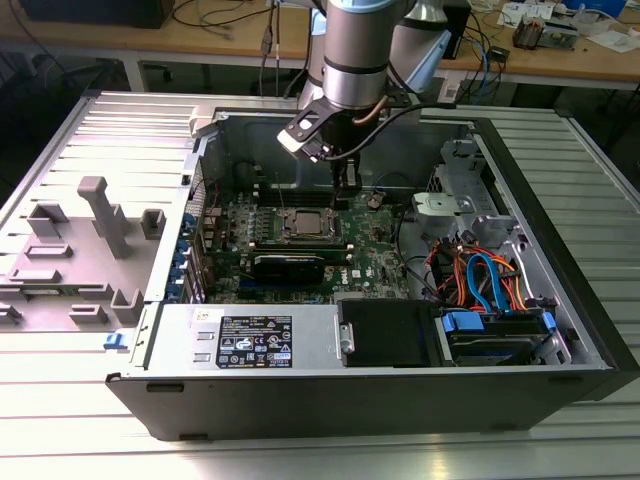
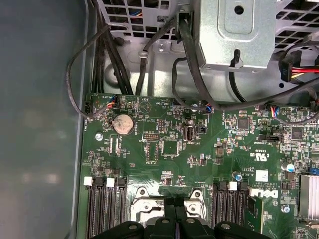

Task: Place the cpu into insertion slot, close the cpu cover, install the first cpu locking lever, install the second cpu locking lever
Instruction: 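Close the cpu cover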

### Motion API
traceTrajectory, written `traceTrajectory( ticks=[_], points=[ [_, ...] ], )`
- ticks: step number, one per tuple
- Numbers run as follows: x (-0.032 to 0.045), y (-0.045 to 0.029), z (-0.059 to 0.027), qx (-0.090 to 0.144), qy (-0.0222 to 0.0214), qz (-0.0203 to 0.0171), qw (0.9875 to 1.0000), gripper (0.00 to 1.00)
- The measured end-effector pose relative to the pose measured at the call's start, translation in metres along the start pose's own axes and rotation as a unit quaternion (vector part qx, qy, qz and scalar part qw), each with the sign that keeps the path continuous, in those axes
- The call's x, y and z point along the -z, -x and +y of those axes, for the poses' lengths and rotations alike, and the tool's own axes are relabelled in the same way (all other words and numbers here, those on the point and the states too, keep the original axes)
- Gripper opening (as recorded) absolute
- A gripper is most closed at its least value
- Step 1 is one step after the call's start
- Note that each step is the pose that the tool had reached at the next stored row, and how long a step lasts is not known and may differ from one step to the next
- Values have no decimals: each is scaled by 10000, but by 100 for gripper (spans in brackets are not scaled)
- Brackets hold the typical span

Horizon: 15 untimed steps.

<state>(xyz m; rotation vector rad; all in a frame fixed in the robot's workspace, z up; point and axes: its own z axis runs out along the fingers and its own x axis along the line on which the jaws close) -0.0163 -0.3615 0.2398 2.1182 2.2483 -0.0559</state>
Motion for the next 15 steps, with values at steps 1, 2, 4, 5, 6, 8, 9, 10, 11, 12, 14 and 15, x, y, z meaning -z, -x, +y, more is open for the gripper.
traceTrajectory(
  ticks=[1,2,4,5,6,8,9,10,11,12,14,15],
  points=[
    [0,0,0,1,0,0,10000,11],
    [0,0,-1,0,0,0,10000,11],
    [0,0,-2,0,0,0,10000,11],
    [0,0,-7,-2,0,0,10000,11],
    [0,-1,-14,0,0,0,10000,11],
    [0,-2,-35,0,0,1,10000,11],
    [-1,-3,-43,0,0,0,10000,11],
    [-2,-3,-55,0,0,0,10000,11],
    [-3,-4,-63,-1,0,1,10000,11],
    [-5,-4,-78,0,0,0,10000,11],
    [-15,-3,-127,0,0,0,10000,11],
    [-17,-3,-137,0,0,0,10000,11]
  ],
)
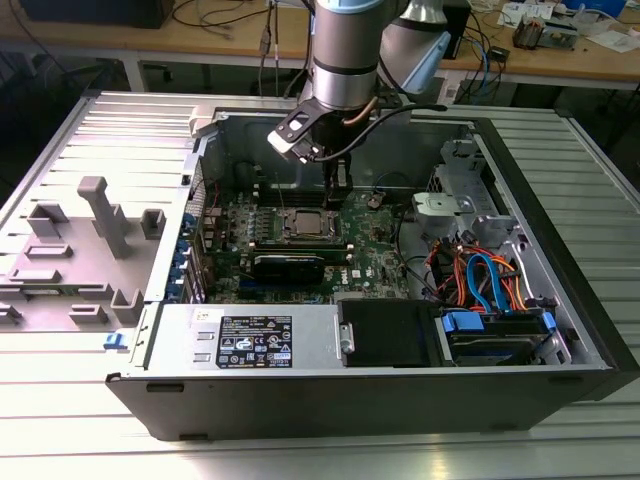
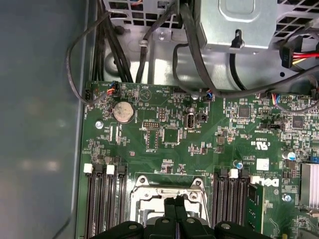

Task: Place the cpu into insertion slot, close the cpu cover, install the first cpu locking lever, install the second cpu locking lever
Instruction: 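Close the cpu cover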

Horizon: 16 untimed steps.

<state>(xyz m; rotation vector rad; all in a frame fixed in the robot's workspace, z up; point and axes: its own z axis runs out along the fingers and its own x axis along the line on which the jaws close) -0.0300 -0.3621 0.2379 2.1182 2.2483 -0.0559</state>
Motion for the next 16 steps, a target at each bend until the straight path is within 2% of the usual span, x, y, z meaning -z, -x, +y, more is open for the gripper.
traceTrajectory(
  ticks=[16],
  points=[
    [-38,-7,-235,0,0,0,10000,11]
  ],
)
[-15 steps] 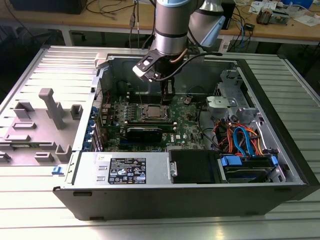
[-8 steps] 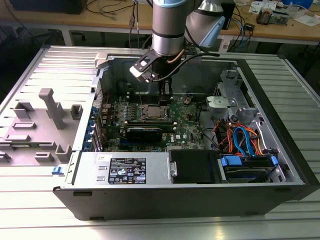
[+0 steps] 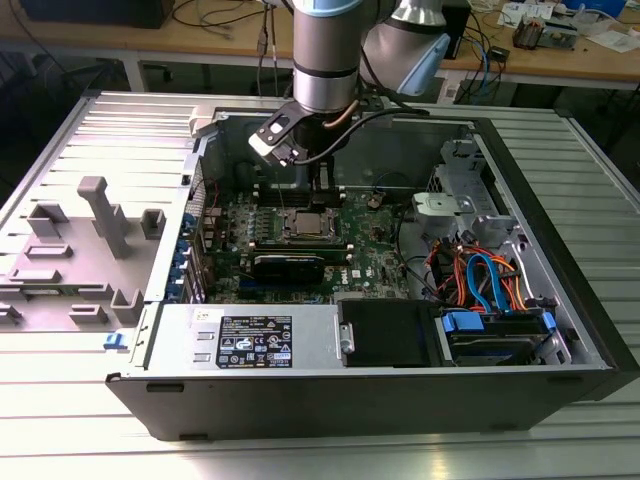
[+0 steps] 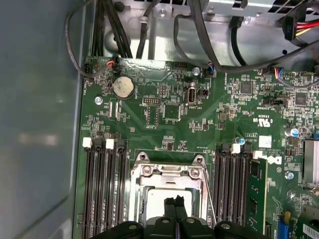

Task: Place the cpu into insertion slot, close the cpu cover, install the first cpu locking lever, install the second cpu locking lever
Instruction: 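Close the cpu cover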

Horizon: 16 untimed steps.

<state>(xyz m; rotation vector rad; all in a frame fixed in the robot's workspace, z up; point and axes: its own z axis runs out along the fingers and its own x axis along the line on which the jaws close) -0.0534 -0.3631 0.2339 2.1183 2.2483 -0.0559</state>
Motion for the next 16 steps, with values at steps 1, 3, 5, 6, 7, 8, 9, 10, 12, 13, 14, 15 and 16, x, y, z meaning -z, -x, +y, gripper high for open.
traceTrajectory(
  ticks=[1,3,5,6,7,8,9,10,12,13,14,15,16],
  points=[
    [-1,-1,-12,0,0,-1,10000,11],
    [-1,-1,-17,0,0,0,10000,11],
    [-2,-1,-17,1,0,0,10000,11],
    [-1,-1,-17,0,0,0,10000,11],
    [-1,-1,-17,0,0,0,10000,11],
    [-2,-1,-18,0,0,0,10000,11],
    [-1,-1,-18,0,0,0,10000,11],
    [-2,-1,-20,0,0,0,10000,11],
    [-4,-2,-26,-1,0,0,10000,11],
    [-5,-2,-30,0,0,0,10000,11],
    [-6,-2,-37,0,0,0,10000,11],
    [-8,-2,-44,0,0,0,10000,11],
    [-10,-3,-50,0,0,0,10000,11]
  ],
)
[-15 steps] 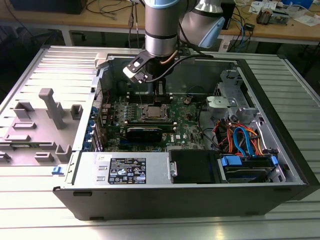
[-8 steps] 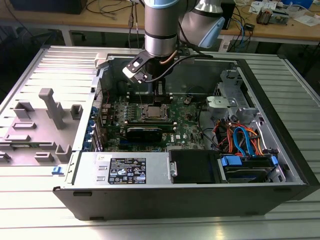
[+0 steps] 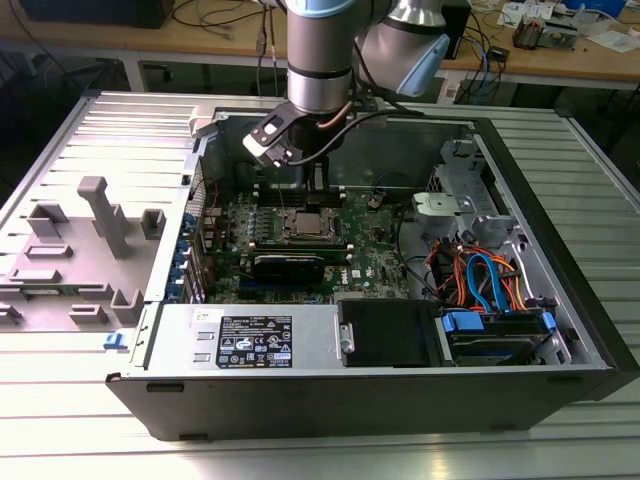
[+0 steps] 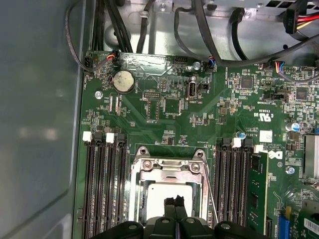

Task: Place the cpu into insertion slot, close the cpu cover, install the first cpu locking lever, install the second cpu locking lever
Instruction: 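Close the cpu cover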

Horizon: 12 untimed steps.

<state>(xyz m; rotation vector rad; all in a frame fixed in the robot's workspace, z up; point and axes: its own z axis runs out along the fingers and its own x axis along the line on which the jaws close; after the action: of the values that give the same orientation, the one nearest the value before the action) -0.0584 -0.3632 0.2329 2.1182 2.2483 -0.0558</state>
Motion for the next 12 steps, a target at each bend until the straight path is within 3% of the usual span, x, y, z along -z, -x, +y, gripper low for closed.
traceTrajectory(
  ticks=[7,12],
  points=[
    [-30,0,-64,0,0,0,10000,11],
    [-102,1,-139,1,0,2,10000,11]
  ],
)
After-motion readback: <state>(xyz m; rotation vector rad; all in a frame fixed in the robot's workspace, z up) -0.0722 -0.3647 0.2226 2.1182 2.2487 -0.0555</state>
